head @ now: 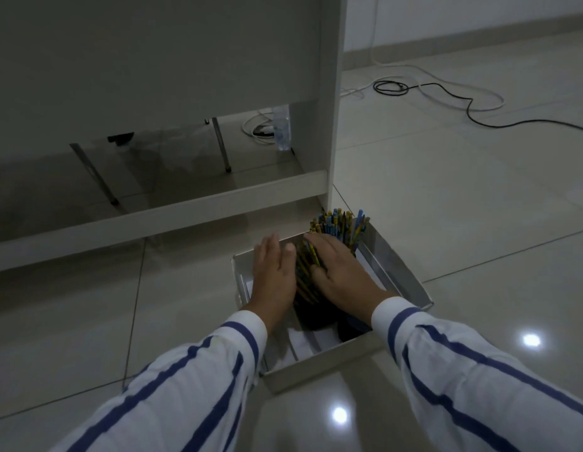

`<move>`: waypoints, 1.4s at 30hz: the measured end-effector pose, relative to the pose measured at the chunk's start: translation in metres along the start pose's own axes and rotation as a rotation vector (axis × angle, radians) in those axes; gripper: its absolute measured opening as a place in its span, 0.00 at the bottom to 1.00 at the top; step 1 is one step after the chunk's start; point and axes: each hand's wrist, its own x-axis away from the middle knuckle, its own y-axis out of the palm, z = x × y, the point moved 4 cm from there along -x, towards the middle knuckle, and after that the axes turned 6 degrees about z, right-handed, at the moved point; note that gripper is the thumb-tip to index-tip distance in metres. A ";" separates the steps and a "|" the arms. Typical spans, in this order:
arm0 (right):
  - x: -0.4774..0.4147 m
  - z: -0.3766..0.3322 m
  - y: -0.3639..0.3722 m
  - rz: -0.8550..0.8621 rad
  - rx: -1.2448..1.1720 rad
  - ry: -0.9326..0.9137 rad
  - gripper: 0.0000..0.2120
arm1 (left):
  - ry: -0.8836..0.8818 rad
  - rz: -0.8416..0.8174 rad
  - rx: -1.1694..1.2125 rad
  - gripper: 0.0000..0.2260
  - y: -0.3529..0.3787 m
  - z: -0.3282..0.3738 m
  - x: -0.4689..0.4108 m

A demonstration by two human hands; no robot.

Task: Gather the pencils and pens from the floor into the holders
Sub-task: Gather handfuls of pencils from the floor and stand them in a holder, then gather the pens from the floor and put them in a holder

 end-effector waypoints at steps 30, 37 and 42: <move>0.008 0.018 0.027 -0.089 0.175 -0.113 0.28 | -0.212 -0.003 0.277 0.19 0.025 0.001 -0.005; 0.006 0.010 0.010 -0.009 0.161 -0.048 0.23 | -0.232 -0.004 0.273 0.20 0.016 -0.001 -0.004; -0.002 -0.003 0.001 0.089 0.156 -0.038 0.23 | -0.248 -0.009 0.295 0.20 0.006 -0.001 -0.002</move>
